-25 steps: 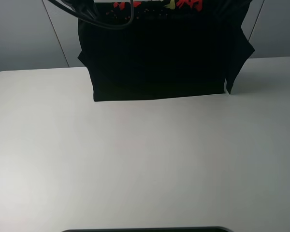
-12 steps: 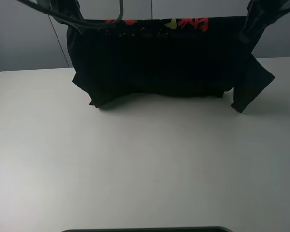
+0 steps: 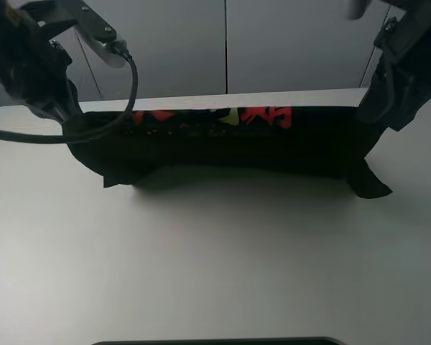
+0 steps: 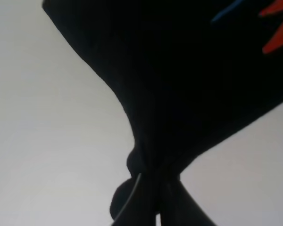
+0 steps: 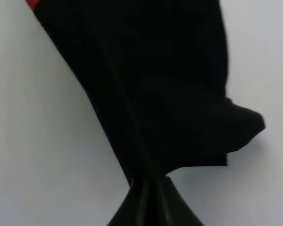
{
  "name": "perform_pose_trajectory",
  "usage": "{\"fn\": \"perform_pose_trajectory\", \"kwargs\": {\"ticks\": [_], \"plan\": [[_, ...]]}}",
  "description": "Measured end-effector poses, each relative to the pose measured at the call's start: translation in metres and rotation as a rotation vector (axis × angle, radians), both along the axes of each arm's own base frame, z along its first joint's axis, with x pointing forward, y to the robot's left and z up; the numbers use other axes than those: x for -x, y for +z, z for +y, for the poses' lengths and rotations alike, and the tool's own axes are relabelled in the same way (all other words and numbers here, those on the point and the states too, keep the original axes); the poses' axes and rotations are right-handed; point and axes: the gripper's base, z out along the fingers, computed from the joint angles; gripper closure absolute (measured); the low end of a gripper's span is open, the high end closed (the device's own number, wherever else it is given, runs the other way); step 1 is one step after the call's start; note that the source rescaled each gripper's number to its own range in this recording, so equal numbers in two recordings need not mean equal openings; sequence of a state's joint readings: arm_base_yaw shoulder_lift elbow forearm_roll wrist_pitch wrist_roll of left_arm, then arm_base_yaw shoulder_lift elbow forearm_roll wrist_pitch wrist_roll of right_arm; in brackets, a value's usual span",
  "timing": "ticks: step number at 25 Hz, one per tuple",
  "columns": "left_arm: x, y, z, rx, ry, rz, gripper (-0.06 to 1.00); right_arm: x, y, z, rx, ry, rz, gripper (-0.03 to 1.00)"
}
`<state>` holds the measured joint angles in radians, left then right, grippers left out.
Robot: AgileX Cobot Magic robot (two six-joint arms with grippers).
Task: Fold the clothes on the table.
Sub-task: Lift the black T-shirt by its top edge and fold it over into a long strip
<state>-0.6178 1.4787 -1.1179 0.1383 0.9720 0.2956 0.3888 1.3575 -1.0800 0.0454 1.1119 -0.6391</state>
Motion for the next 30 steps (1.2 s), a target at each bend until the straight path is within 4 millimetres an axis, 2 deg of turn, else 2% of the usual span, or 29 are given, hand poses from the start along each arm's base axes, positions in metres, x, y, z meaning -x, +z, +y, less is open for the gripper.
{"fn": "perform_pose_trajectory", "kwargs": {"ticks": [7, 12, 15, 18, 23, 30], "plan": [[0.029, -0.033, 0.015, -0.012, 0.016, 0.113, 0.94, 0.018, -0.029, 0.002, -0.042, 0.025, 0.156, 0.97], [0.025, -0.035, 0.012, 0.035, 0.005, 0.051, 0.94, 0.018, -0.033, 0.002, -0.045, 0.021, 0.146, 0.97], [0.02, -0.033, 0.008, 0.077, -0.008, -0.022, 0.94, 0.011, -0.034, 0.003, -0.051, -0.003, 0.086, 0.97], [0.012, -0.035, 0.004, 0.1, -0.023, -0.084, 0.94, 0.003, -0.045, 0.004, -0.019, -0.01, 0.097, 0.97], [-0.008, -0.055, -0.005, 0.114, 0.029, -0.147, 0.94, -0.025, -0.078, 0.004, 0.073, -0.113, 0.068, 0.97], [-0.032, -0.077, -0.015, 0.141, 0.063, -0.27, 0.94, -0.055, -0.099, -0.001, 0.167, -0.191, -0.116, 0.97]]}}
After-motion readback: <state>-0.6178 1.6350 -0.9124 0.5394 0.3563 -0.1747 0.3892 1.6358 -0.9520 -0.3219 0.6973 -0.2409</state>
